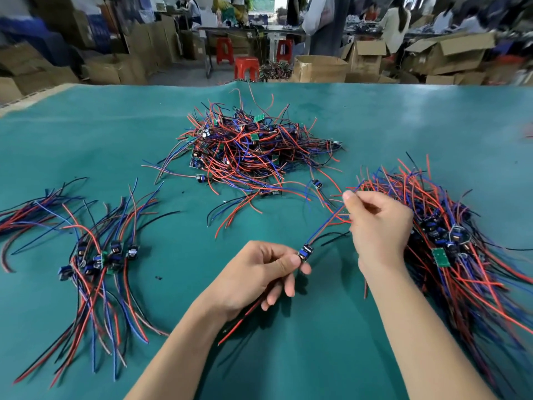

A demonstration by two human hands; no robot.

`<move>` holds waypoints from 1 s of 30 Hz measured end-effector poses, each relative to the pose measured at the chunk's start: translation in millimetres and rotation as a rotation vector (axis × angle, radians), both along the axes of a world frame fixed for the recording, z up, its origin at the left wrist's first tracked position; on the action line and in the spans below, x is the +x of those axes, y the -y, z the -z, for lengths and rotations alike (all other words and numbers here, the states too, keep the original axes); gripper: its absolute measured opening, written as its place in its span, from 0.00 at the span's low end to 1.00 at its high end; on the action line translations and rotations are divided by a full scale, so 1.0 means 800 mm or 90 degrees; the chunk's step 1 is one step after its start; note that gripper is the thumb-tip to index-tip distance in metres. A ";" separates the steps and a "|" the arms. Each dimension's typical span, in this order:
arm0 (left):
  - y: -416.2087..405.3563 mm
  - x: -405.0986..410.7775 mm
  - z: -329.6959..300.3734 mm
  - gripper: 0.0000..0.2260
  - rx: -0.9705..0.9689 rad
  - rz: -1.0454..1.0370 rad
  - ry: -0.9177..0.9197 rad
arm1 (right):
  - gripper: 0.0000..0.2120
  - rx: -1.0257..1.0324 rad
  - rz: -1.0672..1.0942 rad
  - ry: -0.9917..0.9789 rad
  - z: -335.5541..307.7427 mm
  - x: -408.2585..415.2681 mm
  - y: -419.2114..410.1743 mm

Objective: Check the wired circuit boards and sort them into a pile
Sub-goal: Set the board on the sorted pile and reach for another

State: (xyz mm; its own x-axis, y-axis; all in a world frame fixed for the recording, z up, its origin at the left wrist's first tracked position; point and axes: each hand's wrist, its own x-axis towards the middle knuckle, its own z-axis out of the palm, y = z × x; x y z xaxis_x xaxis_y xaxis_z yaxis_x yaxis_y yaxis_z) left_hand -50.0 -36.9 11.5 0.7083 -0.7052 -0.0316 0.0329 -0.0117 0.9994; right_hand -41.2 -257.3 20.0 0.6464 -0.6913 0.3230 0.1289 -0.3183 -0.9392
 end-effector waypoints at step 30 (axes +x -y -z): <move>0.010 -0.002 -0.001 0.12 0.013 -0.056 0.001 | 0.13 0.160 -0.208 0.047 -0.018 -0.026 -0.041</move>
